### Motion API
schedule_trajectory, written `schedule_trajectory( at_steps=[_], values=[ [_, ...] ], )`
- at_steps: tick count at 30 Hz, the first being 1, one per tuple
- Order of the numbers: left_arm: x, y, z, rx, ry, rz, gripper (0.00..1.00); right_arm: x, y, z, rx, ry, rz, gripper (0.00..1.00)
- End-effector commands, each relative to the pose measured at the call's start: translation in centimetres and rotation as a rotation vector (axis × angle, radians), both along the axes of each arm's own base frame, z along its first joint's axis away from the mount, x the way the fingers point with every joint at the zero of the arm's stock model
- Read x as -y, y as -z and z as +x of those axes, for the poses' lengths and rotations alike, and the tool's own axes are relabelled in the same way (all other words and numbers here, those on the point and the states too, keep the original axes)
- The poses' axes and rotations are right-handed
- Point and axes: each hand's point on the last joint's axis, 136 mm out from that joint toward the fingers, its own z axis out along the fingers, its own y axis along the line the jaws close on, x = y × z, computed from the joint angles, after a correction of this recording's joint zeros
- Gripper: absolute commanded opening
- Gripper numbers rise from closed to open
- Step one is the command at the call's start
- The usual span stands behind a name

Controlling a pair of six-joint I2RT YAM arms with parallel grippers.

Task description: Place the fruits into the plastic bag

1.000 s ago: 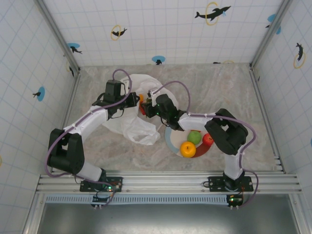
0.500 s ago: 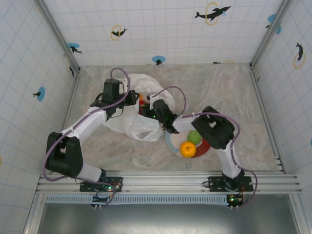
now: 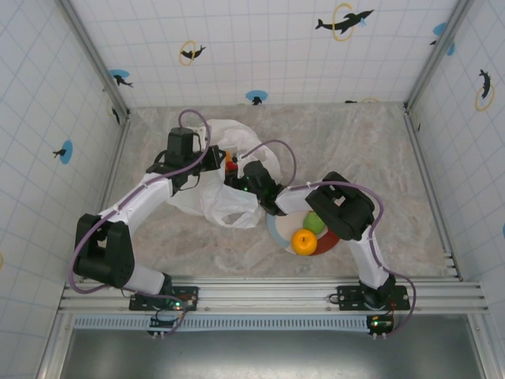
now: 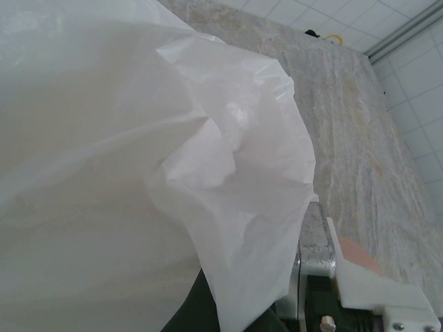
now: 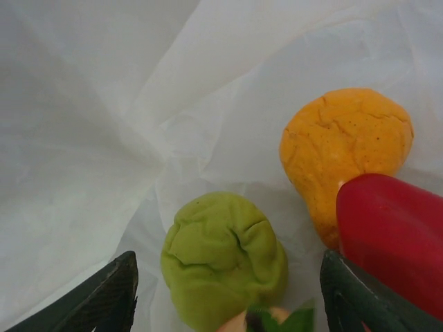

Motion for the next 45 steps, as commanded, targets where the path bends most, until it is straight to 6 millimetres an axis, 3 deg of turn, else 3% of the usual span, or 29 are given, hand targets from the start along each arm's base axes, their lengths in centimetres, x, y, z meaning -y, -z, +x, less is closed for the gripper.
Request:
schedule_trajectory(
  at_steps=[1, 8, 15, 25, 34, 39, 45],
  values=[
    [0.0, -0.9, -0.3, 0.021, -0.003, -0.013, 0.0, -0.5, -2.3, 0.2, 0.035, -0.023, 0.026, 0.74],
    [-0.2, -0.8, -0.2, 0.021, -0.011, -0.002, 0.0, 0.9, -3.7, -0.8, 0.046, -0.045, 0.01, 0.75],
    [-0.3, -0.5, -0.1, 0.018, -0.017, 0.009, 0.0, 4.0, -4.8, -2.8, 0.069, -0.072, -0.071, 0.71],
    [-0.4, -0.4, -0.1, 0.017, -0.018, 0.015, 0.0, 10.3, -6.8, -4.7, 0.135, -0.006, -0.186, 0.68],
    [-0.4, -0.2, -0.1, 0.01, -0.02, 0.017, 0.0, 18.8, -6.0, -5.9, 0.084, 0.195, -0.436, 0.68],
    [-0.4, 0.1, 0.0, 0.004, -0.022, 0.021, 0.0, 20.9, -4.7, -8.7, -0.022, 0.164, -0.523, 0.72],
    [-0.4, 0.5, 0.1, -0.005, -0.023, 0.028, 0.0, 22.9, -4.7, -14.1, -0.138, 0.058, -0.675, 0.82]
  ],
)
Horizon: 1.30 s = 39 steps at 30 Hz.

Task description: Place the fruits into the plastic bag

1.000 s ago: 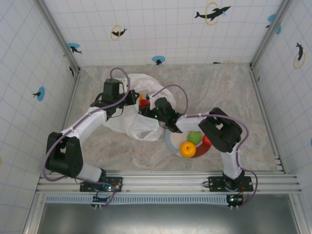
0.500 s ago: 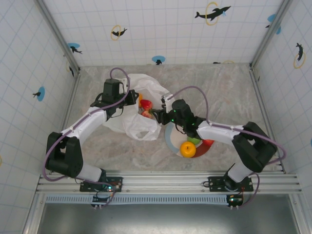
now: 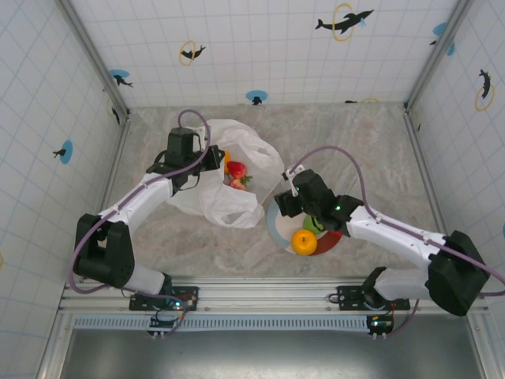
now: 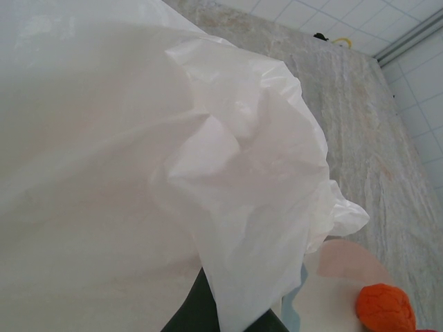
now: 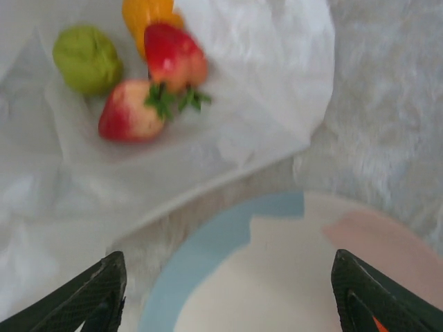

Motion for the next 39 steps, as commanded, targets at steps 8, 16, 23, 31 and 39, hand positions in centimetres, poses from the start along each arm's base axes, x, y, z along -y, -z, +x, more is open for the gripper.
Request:
schedule_trajectory(
  at_steps=[8, 16, 23, 31, 39],
  values=[
    [0.0, 0.7, -0.1, -0.018, -0.003, 0.014, 0.0, 6.4, 1.0, -9.0, -0.272, 0.088, -0.292, 0.95],
    [0.0, 0.7, -0.1, -0.024, -0.003, 0.008, 0.0, 6.5, 2.5, -12.5, -0.372, 0.08, -0.272, 0.98],
    [0.0, 0.5, -0.1, -0.015, -0.003, 0.009, 0.0, 6.7, 5.4, -12.5, -0.381, 0.092, -0.325, 0.98],
    [0.0, 0.2, -0.2, -0.012, -0.002, 0.004, 0.0, 6.3, 7.8, -12.2, -0.395, 0.082, -0.38, 0.95],
    [0.1, 0.2, -0.2, -0.012, 0.002, 0.002, 0.0, 5.1, 9.1, -11.5, -0.393, 0.054, -0.409, 0.91]
  ],
)
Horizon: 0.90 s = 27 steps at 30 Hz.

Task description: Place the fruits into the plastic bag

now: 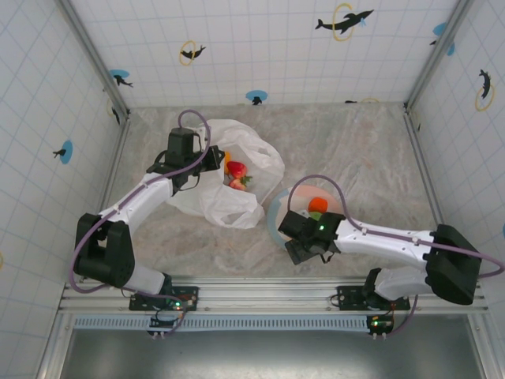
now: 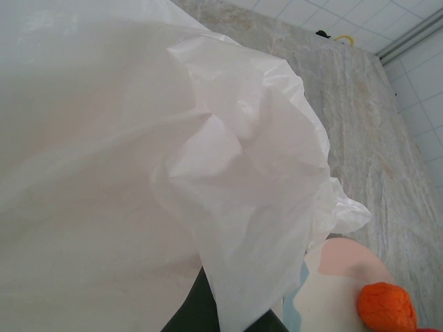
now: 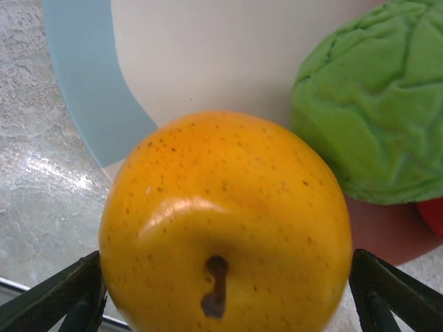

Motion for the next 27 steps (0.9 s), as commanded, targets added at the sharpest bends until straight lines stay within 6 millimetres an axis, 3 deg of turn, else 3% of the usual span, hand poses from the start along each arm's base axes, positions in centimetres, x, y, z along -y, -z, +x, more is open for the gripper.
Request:
schedule_trajectory(
  at_steps=[1, 9, 15, 21, 27],
  values=[
    [0.1, 0.0, -0.2, -0.006, 0.002, 0.0, 0.0, -0.6, 0.5, 0.5, 0.009, -0.018, -0.001, 0.91],
    [0.1, 0.1, -0.2, -0.01, 0.003, -0.002, 0.0, -0.8, 1.4, 0.9, 0.004, -0.025, -0.01, 0.83],
    [0.1, 0.1, -0.2, -0.01, 0.003, -0.002, 0.0, -1.9, 0.7, 1.4, 0.02, -0.035, 0.034, 0.72],
    [0.2, 0.1, -0.2, -0.011, 0.003, -0.003, 0.0, -4.3, -1.6, 2.4, 0.047, -0.047, 0.18, 0.69],
    [0.2, 0.2, -0.2, -0.013, 0.003, -0.003, 0.0, -6.9, -5.4, 5.1, 0.116, -0.06, 0.377, 0.66]
  ],
)
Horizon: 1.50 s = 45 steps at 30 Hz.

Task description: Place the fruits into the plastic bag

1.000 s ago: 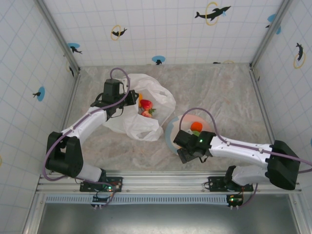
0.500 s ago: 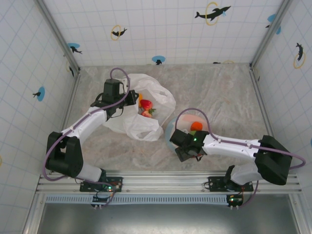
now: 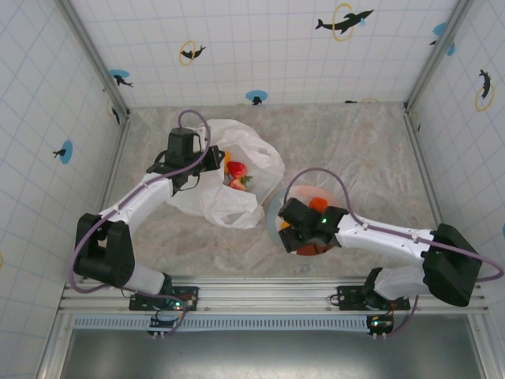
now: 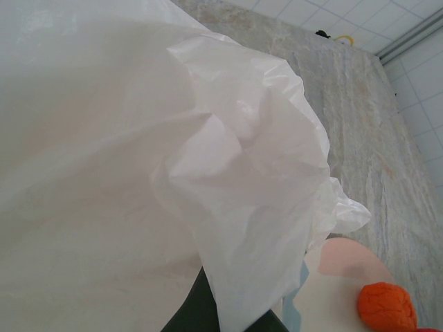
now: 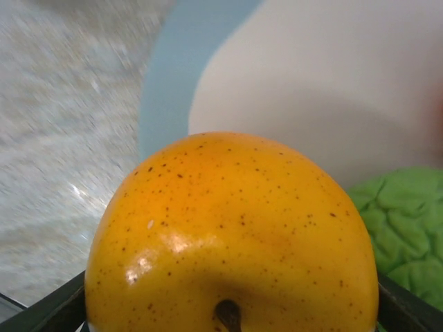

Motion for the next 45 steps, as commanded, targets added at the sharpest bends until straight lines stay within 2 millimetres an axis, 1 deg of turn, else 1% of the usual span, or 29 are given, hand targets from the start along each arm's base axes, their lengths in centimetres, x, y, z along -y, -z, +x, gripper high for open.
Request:
schedule_trajectory(
  at_steps=[1, 5, 8, 11, 14, 18, 21, 29, 32, 34, 37, 39, 43, 45],
  values=[
    [0.2, 0.2, -0.2, -0.015, 0.003, -0.003, 0.0, -3.5, -4.5, 2.4, 0.08, -0.035, 0.19, 0.66],
    [0.2, 0.3, -0.2, -0.016, 0.005, -0.002, 0.0, -4.6, -6.9, 4.7, 0.114, -0.033, 0.285, 0.65],
    [0.2, 0.2, -0.2, -0.015, 0.005, -0.002, 0.0, -4.8, -8.4, 6.8, 0.15, -0.014, 0.336, 0.64],
    [0.2, 0.3, -0.2, -0.016, 0.005, 0.0, 0.0, -4.8, -9.3, 8.7, 0.181, 0.008, 0.381, 0.64],
    [0.2, 0.3, -0.2, -0.017, 0.005, 0.0, 0.0, -4.9, -9.7, 10.4, 0.2, 0.028, 0.428, 0.63],
    [0.2, 0.3, -0.2, -0.019, 0.004, -0.001, 0.0, -5.3, -9.6, 12.7, 0.216, 0.055, 0.48, 0.63],
    [0.2, 0.2, -0.2, -0.016, 0.006, -0.003, 0.0, -6.3, -9.1, 14.0, 0.218, 0.058, 0.503, 0.63],
    [0.3, 0.0, -0.3, -0.013, 0.011, -0.011, 0.0, -10.7, -8.5, 16.4, 0.179, 0.015, 0.565, 0.63],
    [0.3, -0.2, -0.3, -0.012, 0.011, -0.013, 0.0, -13.1, -8.4, 16.8, 0.139, -0.017, 0.608, 0.62],
    [0.4, -0.4, -0.3, -0.008, 0.011, -0.017, 0.0, -14.6, -8.5, 17.1, 0.143, -0.032, 0.619, 0.62],
    [0.3, -0.7, -0.3, 0.001, 0.007, -0.02, 0.0, -16.2, -8.5, 17.9, 0.169, -0.03, 0.622, 0.62],
    [0.2, -0.6, -0.3, 0.003, 0.0, -0.016, 0.0, -16.7, -8.8, 18.7, 0.203, -0.011, 0.65, 0.61],
    [0.1, -0.8, -0.3, 0.009, -0.002, -0.014, 0.0, -16.8, -9.1, 20.1, 0.274, 0.037, 0.697, 0.6],
    [0.1, -1.1, -0.3, 0.02, -0.003, -0.014, 0.0, -16.7, -8.9, 20.8, 0.305, 0.059, 0.695, 0.6]
  ],
)
